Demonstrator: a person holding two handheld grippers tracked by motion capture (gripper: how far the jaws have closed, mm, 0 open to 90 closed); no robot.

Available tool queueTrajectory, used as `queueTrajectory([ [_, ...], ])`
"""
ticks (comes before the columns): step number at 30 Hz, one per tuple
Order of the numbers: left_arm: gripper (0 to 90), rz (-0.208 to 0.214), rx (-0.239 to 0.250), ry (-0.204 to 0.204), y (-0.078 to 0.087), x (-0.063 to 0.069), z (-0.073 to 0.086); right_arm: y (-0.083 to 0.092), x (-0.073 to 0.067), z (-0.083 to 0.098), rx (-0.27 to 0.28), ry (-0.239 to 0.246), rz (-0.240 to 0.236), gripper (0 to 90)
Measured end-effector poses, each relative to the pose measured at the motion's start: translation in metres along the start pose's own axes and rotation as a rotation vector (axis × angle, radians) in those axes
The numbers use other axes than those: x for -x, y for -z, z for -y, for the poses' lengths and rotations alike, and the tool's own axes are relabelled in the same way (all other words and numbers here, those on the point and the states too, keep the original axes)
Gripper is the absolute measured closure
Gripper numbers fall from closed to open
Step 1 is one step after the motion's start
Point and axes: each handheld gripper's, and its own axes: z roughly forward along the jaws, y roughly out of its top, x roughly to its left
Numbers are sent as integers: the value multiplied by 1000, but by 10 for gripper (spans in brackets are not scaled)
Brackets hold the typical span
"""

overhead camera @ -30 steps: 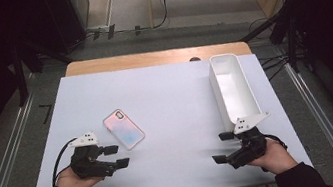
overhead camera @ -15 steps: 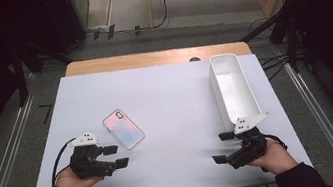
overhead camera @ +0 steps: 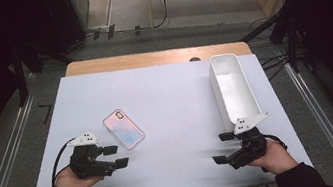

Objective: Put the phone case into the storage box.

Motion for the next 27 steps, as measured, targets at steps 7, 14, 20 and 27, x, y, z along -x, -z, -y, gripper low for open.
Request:
queueTrajectory([
  [7, 284, -2, 15, -2, 3, -2, 0, 0, 0, 0, -2, 1, 0, 118],
  [14, 282, -18, 32, 15, 5, -4, 0, 0, 0, 0, -3, 2, -1, 118],
  [20, 282, -34, 35, 34, 10, -10, -1, 0, 0, 0, -7, 2, -4, 118],
  [27, 285, -77, 30, 47, 16, -23, -4, -1, 0, 0, -11, 4, -4, 118],
])
